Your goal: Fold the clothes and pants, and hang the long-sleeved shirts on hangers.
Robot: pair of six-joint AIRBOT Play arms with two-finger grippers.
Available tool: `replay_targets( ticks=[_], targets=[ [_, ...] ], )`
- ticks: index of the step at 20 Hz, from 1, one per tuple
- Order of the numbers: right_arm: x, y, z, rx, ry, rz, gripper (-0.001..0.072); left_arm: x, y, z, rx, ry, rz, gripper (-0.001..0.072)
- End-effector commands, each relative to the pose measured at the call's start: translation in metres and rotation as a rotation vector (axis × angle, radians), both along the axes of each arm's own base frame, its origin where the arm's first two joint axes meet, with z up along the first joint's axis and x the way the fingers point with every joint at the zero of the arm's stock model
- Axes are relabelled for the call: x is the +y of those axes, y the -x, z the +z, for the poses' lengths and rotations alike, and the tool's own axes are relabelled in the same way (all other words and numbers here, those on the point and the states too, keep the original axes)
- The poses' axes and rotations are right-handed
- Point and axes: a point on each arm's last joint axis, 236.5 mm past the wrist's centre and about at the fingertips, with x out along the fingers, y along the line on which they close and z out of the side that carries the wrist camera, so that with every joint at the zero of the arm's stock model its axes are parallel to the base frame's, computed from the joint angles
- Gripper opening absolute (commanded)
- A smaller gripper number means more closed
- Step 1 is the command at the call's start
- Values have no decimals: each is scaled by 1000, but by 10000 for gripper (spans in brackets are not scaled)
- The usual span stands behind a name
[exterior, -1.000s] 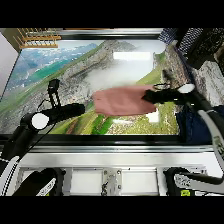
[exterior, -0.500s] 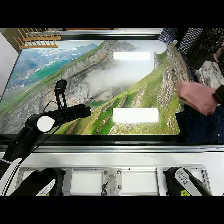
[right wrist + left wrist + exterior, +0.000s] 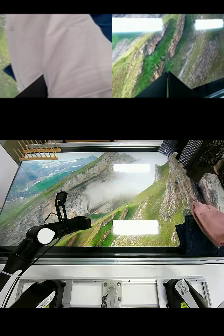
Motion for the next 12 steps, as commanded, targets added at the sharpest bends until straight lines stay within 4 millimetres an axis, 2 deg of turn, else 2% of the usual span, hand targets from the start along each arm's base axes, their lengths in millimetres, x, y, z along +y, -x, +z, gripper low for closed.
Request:
replay_targets(
  ticks=[1,4,5,6,7,8,10,12],
  targets=[
    [-20,43,-14,173,64,-72,4,0,0,0,-3,-1,-1,7],
    [-19,50,-31,218,45,-70,18,0,0,0,-2,-1,-1,7],
    [-19,50,-35,228,35,-69,105,0,0,0,-2,-1,-1,7],
    [-19,50,-40,237,24,-68,338,0,0,0,-2,-2,-1,6],
    [-19,50,-43,245,18,-67,486,0,0,0,0,-2,-2,6],
    [-22,49,-45,246,22,-66,516,0,0,0,0,-2,-2,7],
    [-29,42,-37,210,62,-68,513,0,0,0,0,-1,-1,6],
    [-36,26,-12,106,155,-57,513,0,0,0,0,-2,-2,6]
  ],
)
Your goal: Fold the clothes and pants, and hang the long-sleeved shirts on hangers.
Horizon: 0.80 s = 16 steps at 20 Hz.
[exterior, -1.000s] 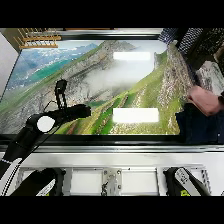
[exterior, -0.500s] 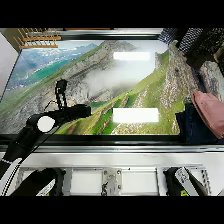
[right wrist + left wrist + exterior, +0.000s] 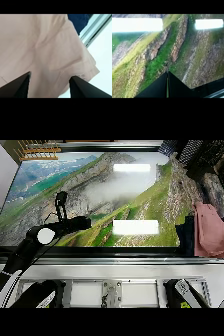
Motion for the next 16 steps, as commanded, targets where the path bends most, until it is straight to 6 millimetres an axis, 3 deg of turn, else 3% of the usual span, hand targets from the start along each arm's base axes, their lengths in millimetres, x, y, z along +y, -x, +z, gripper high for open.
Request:
replay_targets(
  ticks=[1,2,4,7,9,12,14,16],
  targets=[
    [-10,-28,44,-163,162,41,513,0,0,0,0,1,0,6],
    [-6,-40,66,-233,219,67,513,0,0,0,0,1,0,6],
    [22,-64,101,-351,275,174,513,0,0,0,1,1,0,7],
    [88,-94,120,-454,244,363,513,0,0,0,1,1,0,6],
    [137,-108,113,-496,173,482,513,0,0,0,1,1,0,7],
    [239,-120,78,-518,-22,755,513,0,0,0,1,1,0,6],
    [307,-114,52,-516,-180,913,513,0,0,0,1,1,0,7],
    [350,-101,30,-468,-251,1040,513,0,0,0,1,0,0,7]
  ],
)
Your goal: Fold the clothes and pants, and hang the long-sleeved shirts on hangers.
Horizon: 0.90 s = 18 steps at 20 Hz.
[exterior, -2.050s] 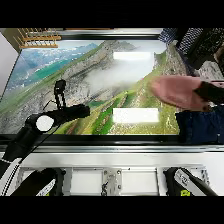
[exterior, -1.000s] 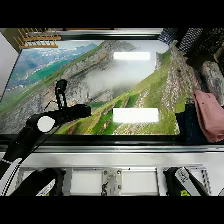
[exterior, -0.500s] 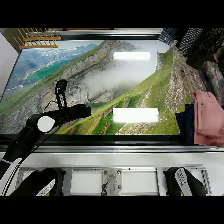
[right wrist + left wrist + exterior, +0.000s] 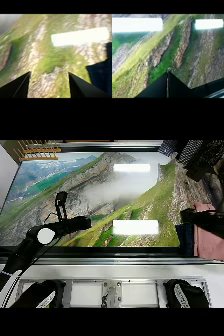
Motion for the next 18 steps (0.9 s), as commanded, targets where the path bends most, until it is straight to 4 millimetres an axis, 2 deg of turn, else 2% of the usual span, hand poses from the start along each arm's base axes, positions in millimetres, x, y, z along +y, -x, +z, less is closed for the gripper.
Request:
replay_targets(
  ticks=[1,4,11,12,13,14,18],
  targets=[
    [90,22,-31,66,-84,270,513,0,0,0,-1,0,-1,7],
    [107,27,-39,93,-83,325,512,0,0,0,-1,1,-1,6],
    [107,27,-40,96,-84,325,500,0,0,1,-3,1,1,7],
    [107,27,-40,96,-84,325,323,0,0,0,-3,1,1,7],
    [107,27,-40,96,-84,325,84,0,-1,1,-4,1,1,6],
    [107,27,-40,96,-84,325,10,0,0,0,-3,1,1,6],
    [107,27,-40,96,-84,325,9,0,0,0,-3,1,1,7]
  ],
)
